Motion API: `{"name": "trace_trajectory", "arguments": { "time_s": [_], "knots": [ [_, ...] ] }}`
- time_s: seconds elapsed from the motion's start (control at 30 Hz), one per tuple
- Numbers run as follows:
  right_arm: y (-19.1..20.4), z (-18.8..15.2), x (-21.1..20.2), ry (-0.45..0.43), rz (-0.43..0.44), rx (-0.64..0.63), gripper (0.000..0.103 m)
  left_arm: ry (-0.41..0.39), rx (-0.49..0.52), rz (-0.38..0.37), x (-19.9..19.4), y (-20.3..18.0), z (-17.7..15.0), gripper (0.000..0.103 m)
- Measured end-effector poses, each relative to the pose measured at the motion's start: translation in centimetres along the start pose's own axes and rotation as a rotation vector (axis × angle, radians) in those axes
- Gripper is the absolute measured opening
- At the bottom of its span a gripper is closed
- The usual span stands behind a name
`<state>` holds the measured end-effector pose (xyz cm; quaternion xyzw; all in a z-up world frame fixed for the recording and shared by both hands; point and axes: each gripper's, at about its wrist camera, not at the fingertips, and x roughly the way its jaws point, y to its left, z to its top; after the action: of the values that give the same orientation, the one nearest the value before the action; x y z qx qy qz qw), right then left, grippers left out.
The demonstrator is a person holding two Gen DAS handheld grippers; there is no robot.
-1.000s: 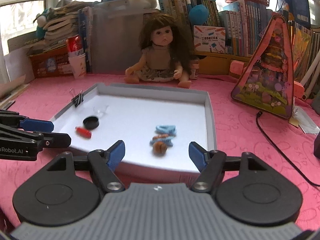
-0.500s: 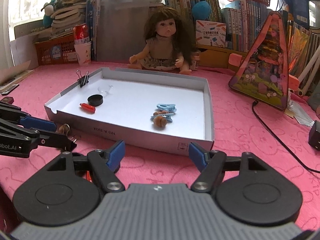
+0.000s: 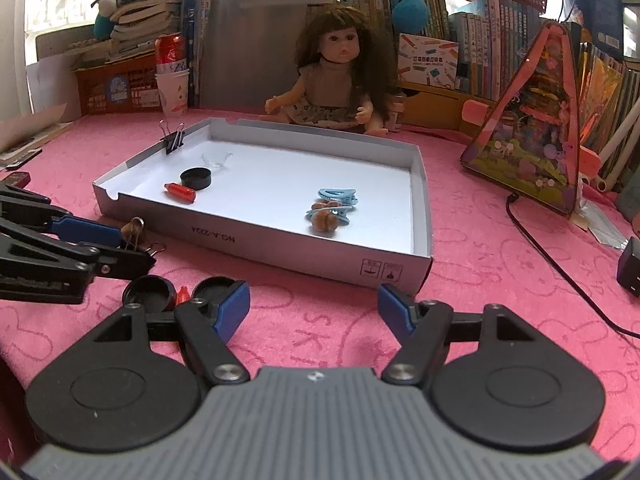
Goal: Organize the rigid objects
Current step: 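Grasp the black binder clip with the left gripper while the right approaches the black lid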
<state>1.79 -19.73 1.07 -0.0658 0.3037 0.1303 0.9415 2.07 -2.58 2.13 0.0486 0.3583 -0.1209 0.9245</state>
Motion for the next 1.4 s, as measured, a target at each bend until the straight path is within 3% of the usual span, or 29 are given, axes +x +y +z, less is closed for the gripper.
{"name": "trace_trajectory", "arguments": {
  "time_s": [0.2, 0.27, 0.3, 0.5, 0.9, 1.03, 1.2, 1.37, 1.4],
  "knots": [
    [0.3, -0.1, 0.2, 0.006, 0.017, -0.009, 0.081, -0.008, -0.003, 0.033, 0.5, -0.1, -0.3, 0.038],
    [0.5, -0.2, 0.3, 0.011, 0.022, -0.008, 0.081, -0.008, -0.005, 0.056, 0.7, 0.1, -0.4, 0.028],
    [0.6, -0.2, 0.4, 0.015, 0.022, -0.012, 0.08, -0.012, 0.002, 0.062, 0.7, 0.2, -0.5, 0.028],
    [1.2, 0.0, 0.7, 0.009, 0.041, -0.026, 0.075, -0.016, -0.009, 0.02, 0.2, 1.2, -0.7, 0.02],
    [2.4, 0.1, 1.9, 0.005, 0.083, -0.02, 0.071, -0.04, -0.026, 0.028, -1.0, 1.9, -1.0, 0.016],
    [2.7, -0.1, 1.9, -0.036, 0.038, -0.03, 0.068, -0.029, -0.034, 0.027, -0.6, 1.9, -1.1, 0.016],
    [2.5, -0.3, 2.0, -0.031, 0.074, -0.009, 0.055, -0.013, -0.038, 0.019, -0.2, 1.9, -1.4, 0.016],
    [2.7, -0.1, 1.9, -0.031, 0.085, -0.002, 0.024, -0.012, -0.044, 0.019, -0.1, 1.9, -1.5, 0.016],
    [2.8, -0.1, 1.9, -0.032, 0.082, -0.004, 0.023, -0.011, -0.046, 0.018, -0.1, 1.9, -1.5, 0.016]
  ]
}}
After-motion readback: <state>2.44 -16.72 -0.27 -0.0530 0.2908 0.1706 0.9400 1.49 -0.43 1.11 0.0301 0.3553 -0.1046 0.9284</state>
